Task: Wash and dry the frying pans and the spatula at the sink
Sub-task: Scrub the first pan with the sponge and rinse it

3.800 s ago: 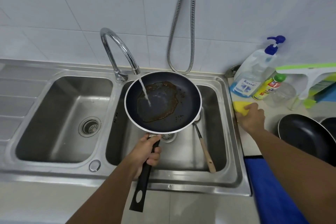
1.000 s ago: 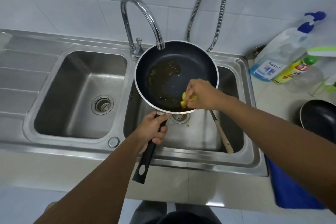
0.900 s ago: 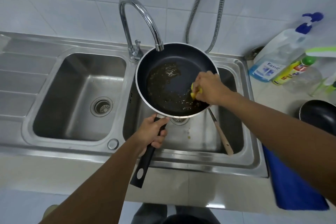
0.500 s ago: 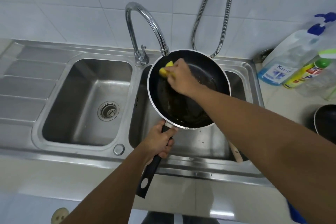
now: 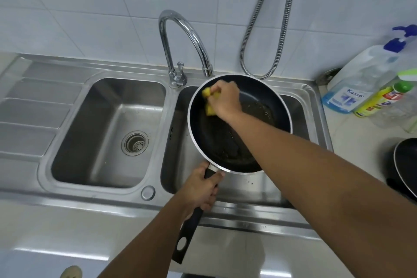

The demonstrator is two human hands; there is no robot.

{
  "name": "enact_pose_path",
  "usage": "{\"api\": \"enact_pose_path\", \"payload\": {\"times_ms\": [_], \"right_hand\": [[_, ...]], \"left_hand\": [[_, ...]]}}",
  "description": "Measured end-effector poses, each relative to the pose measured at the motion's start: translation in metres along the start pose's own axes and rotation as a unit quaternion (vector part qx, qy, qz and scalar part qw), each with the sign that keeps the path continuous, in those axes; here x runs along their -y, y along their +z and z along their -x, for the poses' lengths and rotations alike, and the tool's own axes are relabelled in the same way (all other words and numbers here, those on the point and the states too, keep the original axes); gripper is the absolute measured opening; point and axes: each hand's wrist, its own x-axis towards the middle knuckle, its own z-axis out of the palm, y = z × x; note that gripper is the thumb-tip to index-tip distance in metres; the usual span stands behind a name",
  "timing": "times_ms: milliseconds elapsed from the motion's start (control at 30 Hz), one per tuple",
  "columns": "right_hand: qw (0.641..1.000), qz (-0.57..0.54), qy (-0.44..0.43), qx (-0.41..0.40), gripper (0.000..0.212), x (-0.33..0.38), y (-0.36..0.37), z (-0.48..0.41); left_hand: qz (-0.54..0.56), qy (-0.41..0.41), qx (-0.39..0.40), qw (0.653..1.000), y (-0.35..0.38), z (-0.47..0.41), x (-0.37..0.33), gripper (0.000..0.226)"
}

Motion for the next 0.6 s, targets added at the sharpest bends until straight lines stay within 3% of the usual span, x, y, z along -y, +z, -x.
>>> {"api": "enact_pose_path", "payload": {"times_ms": [100,200,333,500,600], "right_hand": [[1.0,0.003,-0.006,0.02,0.013,0.002,-0.007,-0.007],[0.986,0.028,-0.063,0.15,0.013,-0.002,-0.007,0.026],[0.965,0.074,-0.051,0.246,0.011,-0.026,-0.028,0.067],[0.954,0.212,-0.005,0.213,0.002,-0.058,-0.064,0.059],[0.927,0.344,-0.025,0.145,0.01,-0.066,-0.077,0.033]], "left_hand": [[0.014,0.003,-0.001,1.0,0.007,-0.002,-0.005,0.016],[0.026,-0.01,-0.011,1.0,0.006,-0.009,-0.009,0.012],[0.068,-0.022,-0.017,0.997,-0.002,-0.015,-0.01,0.012],[0.093,-0.031,-0.007,0.995,-0.01,-0.015,-0.012,0.016],[0.081,-0.035,-0.002,0.996,-0.011,-0.015,-0.013,0.016]]}}
